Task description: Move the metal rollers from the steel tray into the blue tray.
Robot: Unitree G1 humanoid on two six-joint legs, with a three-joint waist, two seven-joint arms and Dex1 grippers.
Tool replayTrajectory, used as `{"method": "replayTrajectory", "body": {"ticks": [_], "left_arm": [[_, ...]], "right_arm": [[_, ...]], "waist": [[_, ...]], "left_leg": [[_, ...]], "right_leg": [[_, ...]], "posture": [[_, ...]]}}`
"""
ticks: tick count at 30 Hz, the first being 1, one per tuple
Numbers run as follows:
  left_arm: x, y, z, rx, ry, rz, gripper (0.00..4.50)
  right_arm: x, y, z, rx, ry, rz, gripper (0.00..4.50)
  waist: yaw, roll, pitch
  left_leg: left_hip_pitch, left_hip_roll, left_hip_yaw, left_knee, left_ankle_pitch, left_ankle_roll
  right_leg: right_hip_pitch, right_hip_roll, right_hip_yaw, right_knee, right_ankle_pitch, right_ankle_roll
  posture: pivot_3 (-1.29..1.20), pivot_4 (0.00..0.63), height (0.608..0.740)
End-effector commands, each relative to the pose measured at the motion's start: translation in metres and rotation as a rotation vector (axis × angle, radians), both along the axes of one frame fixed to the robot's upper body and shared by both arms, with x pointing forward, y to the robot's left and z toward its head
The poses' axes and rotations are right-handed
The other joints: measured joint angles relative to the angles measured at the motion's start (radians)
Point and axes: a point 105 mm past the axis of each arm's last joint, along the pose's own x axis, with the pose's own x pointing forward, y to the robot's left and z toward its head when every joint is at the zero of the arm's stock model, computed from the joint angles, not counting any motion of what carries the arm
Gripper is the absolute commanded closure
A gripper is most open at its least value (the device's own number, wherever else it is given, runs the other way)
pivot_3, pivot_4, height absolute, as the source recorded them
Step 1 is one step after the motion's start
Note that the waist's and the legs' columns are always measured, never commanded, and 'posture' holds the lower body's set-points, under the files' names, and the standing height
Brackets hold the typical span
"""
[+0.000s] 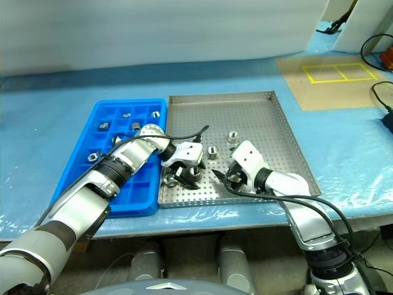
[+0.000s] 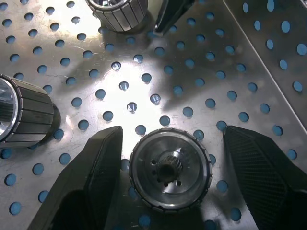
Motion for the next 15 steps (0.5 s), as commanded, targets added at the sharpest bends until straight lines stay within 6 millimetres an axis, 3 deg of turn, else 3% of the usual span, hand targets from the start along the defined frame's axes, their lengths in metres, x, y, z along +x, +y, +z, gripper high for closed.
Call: {"method": "replayTrajectory", "body": {"ticks": [1, 3, 7, 11, 14, 15], "left_arm": [[0.004, 0.009, -0.006, 0.025, -0.015, 0.034, 0.90], [0.004, 0.010, -0.007, 0.024, -0.011, 0.034, 0.90], [0.007, 0.008, -0.006, 0.000, -0.024, 0.054, 1.80], [0.002, 0.006, -0.002, -0.018, -0.003, 0.031, 1.80], [0.005, 0.007, -0.002, -0.018, -0.016, 0.053, 2.61], [0.005, 0.008, -0.003, -0.017, -0.012, 0.053, 2.61]], "right_arm": [[0.001, 0.001, 0.008, 0.010, -0.050, 0.003, 0.00], [0.002, 0.000, 0.008, 0.010, -0.053, -0.002, 0.00], [0.002, 0.001, 0.008, 0.007, -0.057, 0.006, 0.00], [-0.003, 0.004, 0.010, 0.026, -0.038, 0.045, 0.00], [-0.012, 0.009, 0.013, 0.040, -0.008, 0.108, 0.00], [-0.016, 0.012, 0.014, 0.048, 0.006, 0.134, 0.00]], "waist": [[-0.001, 0.000, 0.000], [-0.001, 0.000, 0.000], [-0.001, 0.000, 0.000], [-0.001, 0.000, 0.000], [-0.001, 0.000, 0.000], [-0.001, 0.000, 0.000]], "left_leg": [[0.000, 0.000, 0.000, 0.000, 0.000, 0.000], [0.000, 0.000, 0.000, 0.001, 0.000, 0.000], [0.000, 0.000, 0.000, 0.003, 0.000, 0.001], [0.000, 0.000, 0.000, 0.003, -0.001, 0.001], [0.000, 0.000, 0.000, 0.003, -0.001, 0.002], [0.000, 0.000, 0.000, 0.003, -0.001, 0.002]], "right_leg": [[0.000, 0.000, 0.000, 0.000, 0.000, 0.000], [0.000, 0.000, 0.000, 0.000, 0.000, 0.001], [0.001, 0.000, 0.000, 0.000, 0.000, 0.001], [0.001, 0.000, 0.000, 0.000, 0.000, 0.001], [0.001, 0.000, 0.000, 0.000, 0.000, 0.001], [0.001, 0.000, 0.000, 0.000, 0.000, 0.001]], "posture": [[-0.43, 0.150, 0.740], [-0.43, 0.150, 0.740], [-0.42, 0.150, 0.740], [-0.42, 0.150, 0.740], [-0.42, 0.150, 0.740], [-0.42, 0.150, 0.740]]}}
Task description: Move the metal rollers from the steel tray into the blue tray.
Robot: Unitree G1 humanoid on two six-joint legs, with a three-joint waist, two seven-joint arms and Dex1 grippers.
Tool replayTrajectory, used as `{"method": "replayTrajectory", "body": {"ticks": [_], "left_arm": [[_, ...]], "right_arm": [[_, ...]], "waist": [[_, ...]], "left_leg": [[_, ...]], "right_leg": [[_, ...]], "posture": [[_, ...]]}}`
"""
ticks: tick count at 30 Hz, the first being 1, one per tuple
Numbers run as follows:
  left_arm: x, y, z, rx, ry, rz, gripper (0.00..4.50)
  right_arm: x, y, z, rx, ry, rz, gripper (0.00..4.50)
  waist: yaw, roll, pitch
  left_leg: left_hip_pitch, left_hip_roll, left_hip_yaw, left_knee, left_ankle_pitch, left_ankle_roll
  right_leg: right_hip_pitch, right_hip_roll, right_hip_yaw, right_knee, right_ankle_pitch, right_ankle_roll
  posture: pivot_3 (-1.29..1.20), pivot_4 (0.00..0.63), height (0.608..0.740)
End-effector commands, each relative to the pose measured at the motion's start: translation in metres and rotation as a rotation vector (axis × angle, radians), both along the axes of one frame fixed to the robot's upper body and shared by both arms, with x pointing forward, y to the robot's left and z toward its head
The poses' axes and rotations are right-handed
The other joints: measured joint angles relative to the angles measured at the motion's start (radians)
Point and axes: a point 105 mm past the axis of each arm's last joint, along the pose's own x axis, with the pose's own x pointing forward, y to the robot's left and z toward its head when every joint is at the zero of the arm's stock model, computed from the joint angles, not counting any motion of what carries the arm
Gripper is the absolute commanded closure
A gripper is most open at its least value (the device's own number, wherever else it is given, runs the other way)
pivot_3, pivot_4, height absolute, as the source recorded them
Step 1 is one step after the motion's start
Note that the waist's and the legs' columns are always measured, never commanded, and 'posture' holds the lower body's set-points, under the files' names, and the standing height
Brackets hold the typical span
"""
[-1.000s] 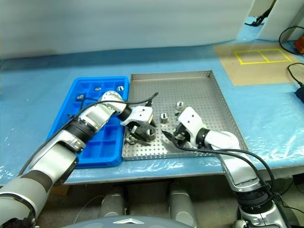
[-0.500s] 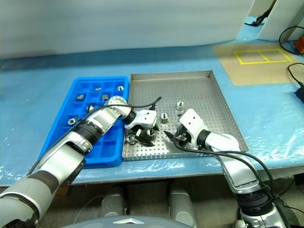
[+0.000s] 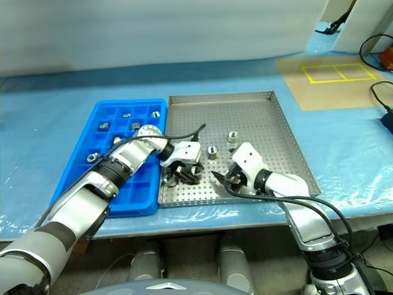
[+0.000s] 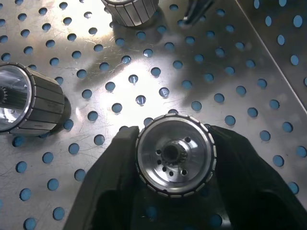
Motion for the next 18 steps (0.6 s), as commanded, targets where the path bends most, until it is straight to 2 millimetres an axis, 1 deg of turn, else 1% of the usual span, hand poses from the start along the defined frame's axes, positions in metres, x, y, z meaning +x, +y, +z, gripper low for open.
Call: {"method": "replayTrajectory", "body": {"ticks": [1, 4, 7, 11, 13, 16, 18], "left_arm": [[-0.001, 0.004, 0.000, -0.004, -0.002, 0.001, 2.61], [0.000, 0.003, 0.005, -0.019, 0.013, 0.008, 2.69], [0.005, -0.004, 0.020, -0.085, -0.026, 0.023, 2.69], [0.006, -0.004, 0.037, -0.134, -0.049, 0.023, 2.69], [0.005, -0.003, 0.052, -0.168, -0.099, 0.009, 2.69], [-0.010, 0.006, 0.091, -0.265, -0.080, -0.023, 2.69], [-0.016, 0.015, 0.104, -0.278, -0.095, -0.028, 2.69]], "right_arm": [[-0.015, 0.011, 0.015, 0.029, 0.003, 0.104, 0.00], [-0.020, 0.012, 0.013, 0.013, 0.035, 0.134, 0.00], [-0.022, 0.017, 0.014, 0.010, 0.046, 0.154, 0.00], [-0.023, 0.021, 0.018, 0.017, 0.057, 0.175, 0.00], [-0.018, 0.019, 0.019, 0.013, 0.045, 0.165, 0.00], [-0.010, 0.021, 0.025, 0.010, 0.028, 0.173, 0.00], [-0.006, 0.023, 0.030, 0.011, 0.013, 0.193, 0.00]], "waist": [[0.000, 0.000, 0.000], [0.000, 0.000, 0.000], [0.001, 0.000, 0.000], [0.001, 0.000, 0.000], [0.001, 0.000, 0.000], [0.000, 0.000, 0.000], [0.001, 0.000, 0.000]], "left_leg": [[0.000, 0.000, 0.000, 0.000, 0.000, 0.000], [0.000, 0.000, 0.000, 0.000, 0.000, 0.000], [0.000, 0.000, 0.000, 0.000, 0.000, 0.000], [0.000, 0.000, 0.000, 0.000, 0.000, 0.000], [-0.001, 0.000, 0.000, 0.000, 0.000, 0.000], [-0.003, 0.000, 0.000, 0.000, 0.000, 0.000], [-0.005, 0.001, 0.000, -0.001, 0.000, 0.000]], "right_leg": [[0.000, 0.000, 0.000, 0.000, 0.000, 0.000], [0.000, 0.000, 0.000, 0.000, 0.000, 0.000], [0.000, 0.000, 0.000, 0.000, 0.000, 0.000], [0.000, 0.000, 0.000, -0.001, 0.000, 0.000], [0.000, 0.000, 0.000, -0.001, 0.000, 0.000], [-0.004, 0.000, 0.000, -0.001, 0.000, 0.000], [-0.006, 0.000, 0.000, 0.001, 0.003, -0.004]], "posture": [[-0.41, 0.150, 0.740], [-0.41, 0.150, 0.740], [-0.40, 0.150, 0.740], [-0.38, 0.150, 0.740], [-0.36, 0.150, 0.740], [-0.33, 0.150, 0.740], [-0.30, 0.150, 0.740]]}}
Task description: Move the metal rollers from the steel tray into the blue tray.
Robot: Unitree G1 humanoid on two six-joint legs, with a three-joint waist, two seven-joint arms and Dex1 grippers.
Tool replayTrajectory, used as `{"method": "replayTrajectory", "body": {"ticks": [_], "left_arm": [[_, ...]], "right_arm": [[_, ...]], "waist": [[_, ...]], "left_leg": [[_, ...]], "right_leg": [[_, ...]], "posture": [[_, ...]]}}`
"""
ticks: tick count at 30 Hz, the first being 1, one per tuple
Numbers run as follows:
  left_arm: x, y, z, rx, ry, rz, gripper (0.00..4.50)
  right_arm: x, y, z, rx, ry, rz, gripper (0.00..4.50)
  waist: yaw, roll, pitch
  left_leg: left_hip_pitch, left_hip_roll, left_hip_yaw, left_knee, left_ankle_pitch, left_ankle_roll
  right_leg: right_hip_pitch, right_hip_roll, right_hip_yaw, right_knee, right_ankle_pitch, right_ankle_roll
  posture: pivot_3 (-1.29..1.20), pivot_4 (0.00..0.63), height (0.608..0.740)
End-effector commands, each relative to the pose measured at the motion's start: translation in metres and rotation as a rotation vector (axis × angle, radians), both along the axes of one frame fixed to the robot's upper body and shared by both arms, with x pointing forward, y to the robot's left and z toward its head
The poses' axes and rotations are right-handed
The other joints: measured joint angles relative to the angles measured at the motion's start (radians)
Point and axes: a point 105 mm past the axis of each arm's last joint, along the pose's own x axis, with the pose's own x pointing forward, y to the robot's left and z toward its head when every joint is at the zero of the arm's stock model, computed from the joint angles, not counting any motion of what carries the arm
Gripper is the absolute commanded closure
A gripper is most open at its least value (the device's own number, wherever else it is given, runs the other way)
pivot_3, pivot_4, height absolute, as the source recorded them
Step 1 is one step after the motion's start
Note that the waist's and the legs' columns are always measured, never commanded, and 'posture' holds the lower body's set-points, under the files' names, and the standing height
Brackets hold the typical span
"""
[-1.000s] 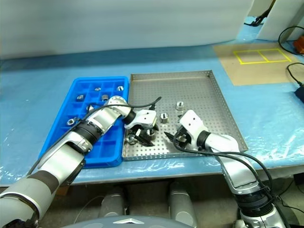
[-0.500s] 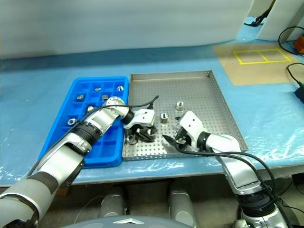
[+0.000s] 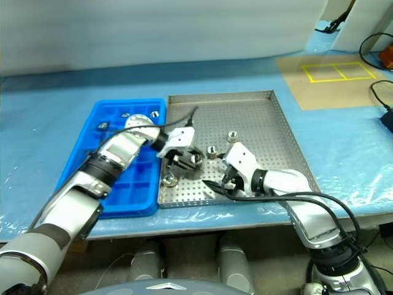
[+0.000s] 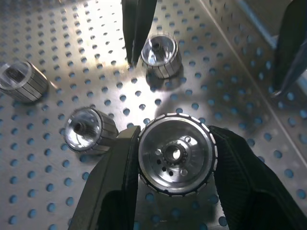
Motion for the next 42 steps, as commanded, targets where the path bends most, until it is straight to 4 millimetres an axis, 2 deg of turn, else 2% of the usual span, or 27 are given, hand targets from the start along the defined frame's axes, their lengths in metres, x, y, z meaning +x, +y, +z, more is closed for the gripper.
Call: {"method": "replayTrajectory", "body": {"ticks": [1, 5, 10, 14, 19, 22, 26, 28, 32, 39, 42], "left_arm": [[-0.010, 0.012, 0.037, -0.075, -0.056, -0.021, 2.69], [-0.003, 0.045, 0.050, -0.090, -0.091, 0.112, 2.69], [0.003, 0.086, 0.046, -0.091, -0.094, 0.308, 2.69], [-0.015, 0.118, 0.032, -0.092, -0.081, 0.458, 2.69], [-0.036, 0.145, 0.022, -0.111, -0.087, 0.655, 2.69], [-0.051, 0.165, 0.017, -0.123, -0.080, 0.793, 2.69], [-0.059, 0.194, 0.009, -0.131, -0.114, 1.004, 2.69], [-0.067, 0.201, 0.011, -0.177, -0.105, 1.073, 2.69], [-0.078, 0.212, 0.000, -0.171, -0.098, 1.167, 2.69], [-0.081, 0.222, -0.025, -0.138, -0.085, 1.281, 2.69], [-0.082, 0.223, -0.030, -0.139, -0.072, 1.305, 2.69]], "right_arm": [[0.004, 0.006, 0.016, 0.015, -0.053, 0.044, 0.00], [0.013, 0.022, 0.041, 0.046, -0.092, 0.149, 0.00], [0.024, 0.040, 0.040, 0.019, -0.099, 0.298, 0.00], [0.036, 0.067, 0.037, 0.021, -0.116, 0.417, 0.00], [0.045, 0.091, 0.026, -0.005, -0.144, 0.521, 0.00], [0.041, 0.104, 0.021, -0.012, -0.153, 0.600, 0.00], [0.038, 0.115, 0.015, -0.017, -0.150, 0.671, 0.00], [0.038, 0.118, 0.013, -0.024, -0.154, 0.695, 0.00], [0.039, 0.121, 0.011, -0.038, -0.162, 0.724, 0.00], [0.039, 0.123, 0.009, -0.045, -0.164, 0.740, 0.00], [0.039, 0.121, 0.008, -0.054, -0.163, 0.739, 0.00]], "waist": [[0.002, 0.001, 0.000], [-0.001, 0.002, 0.000], [0.017, 0.002, 0.000], [0.028, 0.002, 0.000], [0.071, 0.002, 0.001], [0.099, 0.001, 0.001], [0.126, 0.001, 0.001], [0.137, 0.001, 0.001], [0.151, 0.001, 0.001], [0.170, 0.000, 0.001], [0.173, 0.000, 0.001]], "left_leg": [[0.000, 0.000, 0.000, -0.001, 0.000, 0.000], [0.000, 0.000, 0.001, -0.001, 0.000, 0.000], [0.000, 0.001, 0.001, -0.004, 0.002, -0.003], [-0.002, 0.000, 0.001, -0.007, 0.002, -0.004], [-0.004, 0.002, 0.000, -0.012, 0.004, -0.006], [-0.005, 0.002, -0.002, -0.013, 0.004, -0.006], [-0.005, 0.003, -0.003, -0.013, 0.004, -0.006], [-0.005, 0.002, -0.004, -0.013, 0.004, -0.006], [-0.004, 0.003, -0.005, -0.013, 0.004, -0.006], [-0.004, 0.003, -0.005, -0.013, 0.004, -0.006], [-0.005, 0.003, -0.005, -0.013, 0.004, -0.006]], "right_leg": [[0.000, 0.000, 0.000, 0.000, 0.000, -0.001], [-0.001, 0.000, 0.000, 0.000, 0.000, -0.001], [-0.003, 0.000, -0.001, 0.001, 0.001, -0.002], [-0.007, 0.000, -0.001, 0.001, 0.002, -0.004], [-0.008, -0.001, -0.007, 0.001, 0.000, -0.007], [-0.008, -0.002, -0.010, 0.001, -0.001, -0.008], [-0.007, -0.002, -0.011, 0.001, -0.002, -0.008], [-0.007, -0.002, -0.012, 0.001, -0.002, -0.008], [-0.006, -0.002, -0.012, 0.002, -0.002, -0.008], [-0.006, -0.002, -0.012, 0.001, -0.003, -0.005], [-0.006, -0.002, -0.012, 0.001, -0.003, -0.006]], "posture": [[-0.30, 0.150, 0.740], [-0.21, 0.150, 0.740], [-0.08, 0.150, 0.740], [0.03, 0.150, 0.740], [0.19, 0.150, 0.740], [0.24, 0.150, 0.740], [0.30, 0.150, 0.740], [0.33, 0.150, 0.740], [0.36, 0.150, 0.740], [0.38, 0.150, 0.740], [0.38, 0.150, 0.740]]}}
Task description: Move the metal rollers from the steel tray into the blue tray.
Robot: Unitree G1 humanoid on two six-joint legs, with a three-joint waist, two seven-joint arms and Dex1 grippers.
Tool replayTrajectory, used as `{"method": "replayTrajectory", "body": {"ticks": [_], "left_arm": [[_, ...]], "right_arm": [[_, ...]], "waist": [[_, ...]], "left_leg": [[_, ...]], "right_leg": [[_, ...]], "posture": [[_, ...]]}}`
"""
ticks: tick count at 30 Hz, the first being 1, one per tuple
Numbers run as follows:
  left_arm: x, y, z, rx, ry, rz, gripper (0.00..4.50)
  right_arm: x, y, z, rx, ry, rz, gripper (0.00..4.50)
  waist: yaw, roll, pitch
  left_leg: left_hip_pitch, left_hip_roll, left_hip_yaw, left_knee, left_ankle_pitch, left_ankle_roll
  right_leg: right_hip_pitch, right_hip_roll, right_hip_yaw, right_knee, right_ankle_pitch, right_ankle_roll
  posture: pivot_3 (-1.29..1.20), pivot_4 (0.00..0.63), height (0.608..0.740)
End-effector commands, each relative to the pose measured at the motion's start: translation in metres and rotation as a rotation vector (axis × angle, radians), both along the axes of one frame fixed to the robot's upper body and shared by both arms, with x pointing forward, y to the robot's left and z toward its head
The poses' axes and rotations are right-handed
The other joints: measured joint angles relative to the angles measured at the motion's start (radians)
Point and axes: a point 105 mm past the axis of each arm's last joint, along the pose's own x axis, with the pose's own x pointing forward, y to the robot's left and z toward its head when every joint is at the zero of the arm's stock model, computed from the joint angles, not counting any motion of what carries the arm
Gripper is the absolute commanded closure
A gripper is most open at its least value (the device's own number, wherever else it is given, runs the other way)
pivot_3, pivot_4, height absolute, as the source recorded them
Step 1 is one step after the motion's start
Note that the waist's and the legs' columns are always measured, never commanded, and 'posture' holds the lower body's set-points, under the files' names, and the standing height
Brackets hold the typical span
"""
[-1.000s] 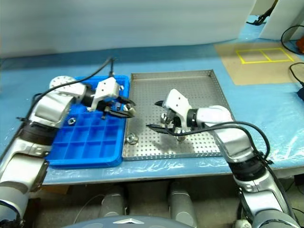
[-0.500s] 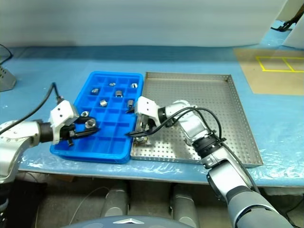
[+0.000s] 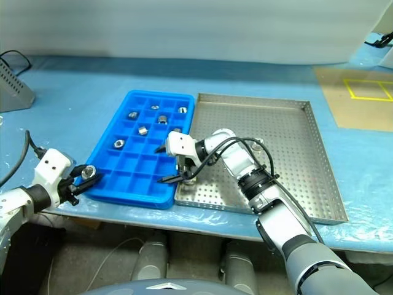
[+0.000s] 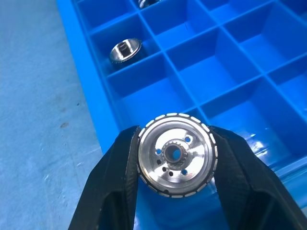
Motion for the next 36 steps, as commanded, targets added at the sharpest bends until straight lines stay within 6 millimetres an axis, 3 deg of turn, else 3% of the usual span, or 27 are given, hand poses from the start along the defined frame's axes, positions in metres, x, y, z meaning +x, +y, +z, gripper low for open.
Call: {"method": "replayTrajectory", "body": {"ticks": [1, 8, 12, 19, 25, 28, 32, 36], "left_arm": [[0.000, 0.001, 0.003, 0.021, -0.029, 0.018, 2.69], [0.005, -0.015, -0.008, 0.010, -0.005, -0.030, 2.69], [0.007, -0.019, -0.006, 0.020, 0.011, -0.066, 1.48], [0.020, -0.027, 0.015, 0.026, -0.028, -0.155, 1.48], [0.045, -0.070, 0.060, -0.104, -0.118, -0.360, 1.48], [0.067, -0.079, 0.062, -0.072, -0.112, -0.428, 1.48], [0.084, -0.114, 0.059, -0.089, -0.078, -0.603, 1.48], [0.096, -0.153, 0.043, -0.076, -0.027, -0.768, 1.48]], "right_arm": [[0.002, 0.000, 0.010, 0.016, -0.040, 0.014, 0.00], [0.003, -0.001, 0.011, 0.020, -0.053, -0.001, 0.00], [0.004, -0.005, 0.010, 0.020, -0.057, -0.024, 0.00], [0.006, -0.015, 0.010, 0.023, -0.056, -0.086, 0.00], [0.018, -0.049, 0.030, 0.070, -0.018, -0.233, 0.00], [0.024, -0.071, 0.040, 0.083, -0.029, -0.335, 0.00], [0.023, -0.100, 0.034, 0.050, -0.057, -0.468, 0.00], [0.012, -0.122, 0.031, 0.056, -0.055, -0.587, 0.00]], "waist": [[0.001, 0.000, 0.000], [0.001, 0.000, 0.000], [-0.001, 0.000, 0.000], [-0.005, 0.000, 0.000], [0.001, 0.000, 0.000], [-0.016, 0.000, -0.001], [-0.038, 0.000, -0.001], [-0.075, 0.000, -0.001]], "left_leg": [[0.000, 0.000, 0.000, 0.000, 0.000, 0.000], [0.001, 0.000, 0.000, 0.000, 0.000, 0.000], [0.001, 0.000, 0.000, 0.000, 0.000, 0.000], [0.001, 0.000, 0.000, 0.000, 0.000, 0.000], [0.001, 0.000, 0.000, 0.001, 0.001, -0.002], [0.004, -0.001, 0.001, 0.003, 0.002, -0.003], [0.004, -0.001, 0.001, 0.002, 0.003, -0.005], [0.003, -0.001, 0.002, 0.003, 0.005, -0.008]], "right_leg": [[0.000, 0.000, 0.000, 0.000, 0.000, 0.000], [0.000, 0.000, 0.000, 0.000, -0.002, 0.003], [0.000, 0.000, 0.000, 0.001, -0.002, 0.003], [0.000, 0.000, 0.000, 0.000, 0.001, -0.002], [0.001, 0.000, 0.001, 0.002, 0.002, -0.002], [0.002, 0.000, 0.003, 0.005, 0.002, -0.002], [0.002, 0.001, 0.004, 0.005, 0.002, -0.002], [0.001, 0.002, 0.005, 0.004, 0.002, -0.002]], "posture": [[0.38, 0.150, 0.740], [0.35, 0.150, 0.740], [0.32, 0.150, 0.740], [0.27, 0.150, 0.740], [0.14, 0.150, 0.740], [0.04, 0.150, 0.740], [-0.05, 0.150, 0.740], [-0.23, 0.150, 0.740]]}}
